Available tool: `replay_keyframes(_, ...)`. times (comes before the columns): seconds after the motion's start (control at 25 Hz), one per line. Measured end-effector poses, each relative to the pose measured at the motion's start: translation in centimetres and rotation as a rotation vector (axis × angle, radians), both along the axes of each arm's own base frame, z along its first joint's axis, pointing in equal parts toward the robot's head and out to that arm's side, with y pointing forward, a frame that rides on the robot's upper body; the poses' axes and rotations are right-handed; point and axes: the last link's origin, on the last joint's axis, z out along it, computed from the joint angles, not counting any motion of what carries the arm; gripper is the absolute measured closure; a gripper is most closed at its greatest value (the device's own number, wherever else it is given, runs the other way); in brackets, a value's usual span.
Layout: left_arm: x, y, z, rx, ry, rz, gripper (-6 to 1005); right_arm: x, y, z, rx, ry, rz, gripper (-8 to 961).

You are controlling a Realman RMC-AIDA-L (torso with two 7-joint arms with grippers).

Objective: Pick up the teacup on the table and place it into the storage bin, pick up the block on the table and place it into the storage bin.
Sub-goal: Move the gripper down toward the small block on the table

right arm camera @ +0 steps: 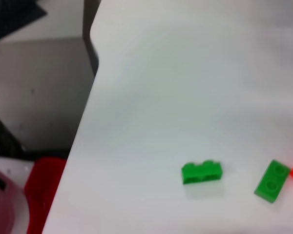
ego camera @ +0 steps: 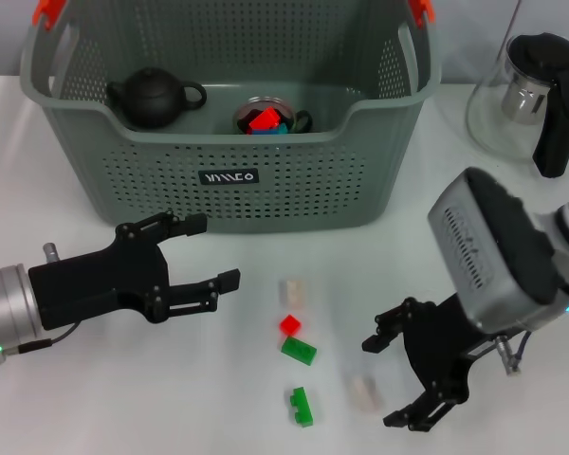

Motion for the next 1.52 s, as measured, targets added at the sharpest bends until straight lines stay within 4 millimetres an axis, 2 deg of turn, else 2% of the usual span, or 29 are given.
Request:
replay_keyframes(0.28, 0.0, -0.1, -0.3, -0.005, -0.008, 0.007, 116, -0.3, -0.4, -1.4, -0.025, -0.063, 0.079, 43)
replay_keyframes(0.68, -0.2, -0.4, -0.4, -0.007, -0.012, 0.017, 116, -0.7, -0.6, -2.0, -0.033, -0.064, 0.112, 46)
replay_keyframes(1.52, -0.4, -0.9, -0.7, -0.01, -0.019, 0.032, 117, -1.1, -0.7, -2.5, -0.035, -0.081, 0.098, 203)
